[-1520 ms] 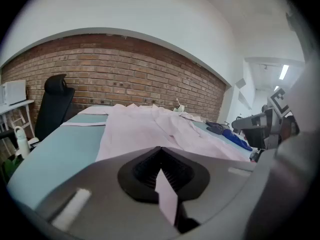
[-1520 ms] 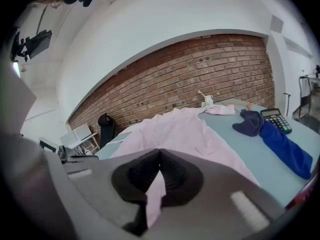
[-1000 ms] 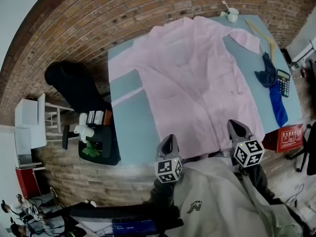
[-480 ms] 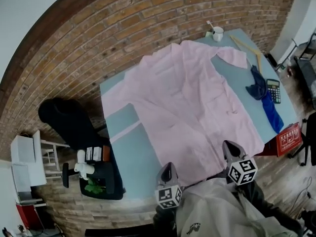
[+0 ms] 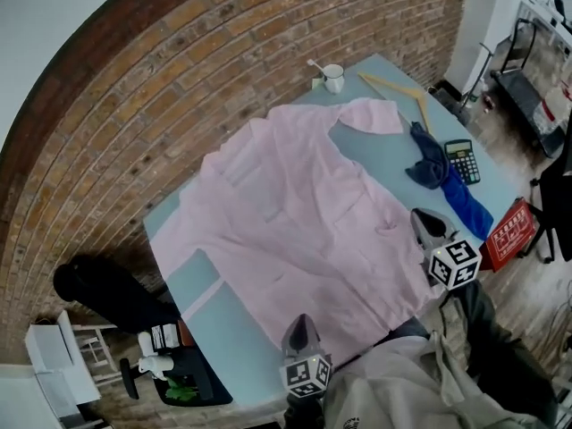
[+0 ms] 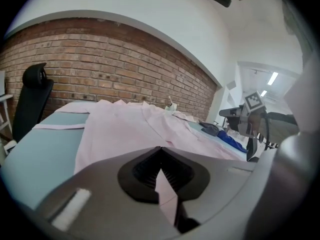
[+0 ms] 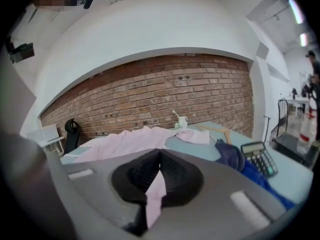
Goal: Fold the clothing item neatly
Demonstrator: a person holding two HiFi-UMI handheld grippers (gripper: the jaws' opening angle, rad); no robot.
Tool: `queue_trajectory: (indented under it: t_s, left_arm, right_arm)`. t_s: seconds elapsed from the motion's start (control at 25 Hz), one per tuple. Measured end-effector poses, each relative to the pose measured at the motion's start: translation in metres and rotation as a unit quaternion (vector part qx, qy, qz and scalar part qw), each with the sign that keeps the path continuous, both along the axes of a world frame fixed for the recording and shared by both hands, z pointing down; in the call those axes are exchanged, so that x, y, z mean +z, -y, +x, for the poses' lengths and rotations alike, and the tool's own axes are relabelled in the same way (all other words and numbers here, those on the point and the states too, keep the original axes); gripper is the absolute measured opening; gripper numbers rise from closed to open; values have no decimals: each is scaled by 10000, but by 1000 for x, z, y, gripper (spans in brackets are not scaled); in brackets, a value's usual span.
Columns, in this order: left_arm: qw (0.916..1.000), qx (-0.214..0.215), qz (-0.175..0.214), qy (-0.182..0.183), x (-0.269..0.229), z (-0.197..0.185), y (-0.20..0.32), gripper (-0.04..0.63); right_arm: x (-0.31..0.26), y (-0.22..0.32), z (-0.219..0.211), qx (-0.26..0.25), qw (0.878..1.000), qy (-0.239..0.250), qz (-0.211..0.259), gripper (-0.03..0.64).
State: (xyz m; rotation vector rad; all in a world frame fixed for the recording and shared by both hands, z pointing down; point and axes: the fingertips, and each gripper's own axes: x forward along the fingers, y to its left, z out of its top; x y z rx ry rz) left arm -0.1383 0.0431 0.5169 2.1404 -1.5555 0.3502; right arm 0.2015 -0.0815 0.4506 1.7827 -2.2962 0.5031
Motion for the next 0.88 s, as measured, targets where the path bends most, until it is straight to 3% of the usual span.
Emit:
queue_trajectory:
  t_s: [0.12, 0.36, 0.52, 0.68, 0.8, 0.88]
  left_arm:
    - [9998, -191, -96, -2, 0, 22, 18, 8]
    - [9978, -657, -124, -11, -4, 62, 69, 8]
    - [9965, -822, -118, -6, -6, 81, 96, 8]
    - [9943, -1026, -296, 38, 3, 84, 103, 8]
    - [9917, -1209, -432, 95, 10, 80, 99, 8]
    - [9901, -1326, -450, 120, 11, 77, 97, 8]
  right_arm:
    - [-2, 66, 36, -196, 9974, -697, -27, 12]
    - [46, 196, 85, -191, 9862, -1528, -609, 157]
    - [93, 260, 108, 7, 9763, -1794, -1212, 164]
    - [123, 307, 119, -6, 9629, -2211, -1545, 209]
    - [149, 316, 121, -209, 9502, -2405, -1972, 233]
    - [153, 318, 120, -308, 9478, -2457, -2009, 232]
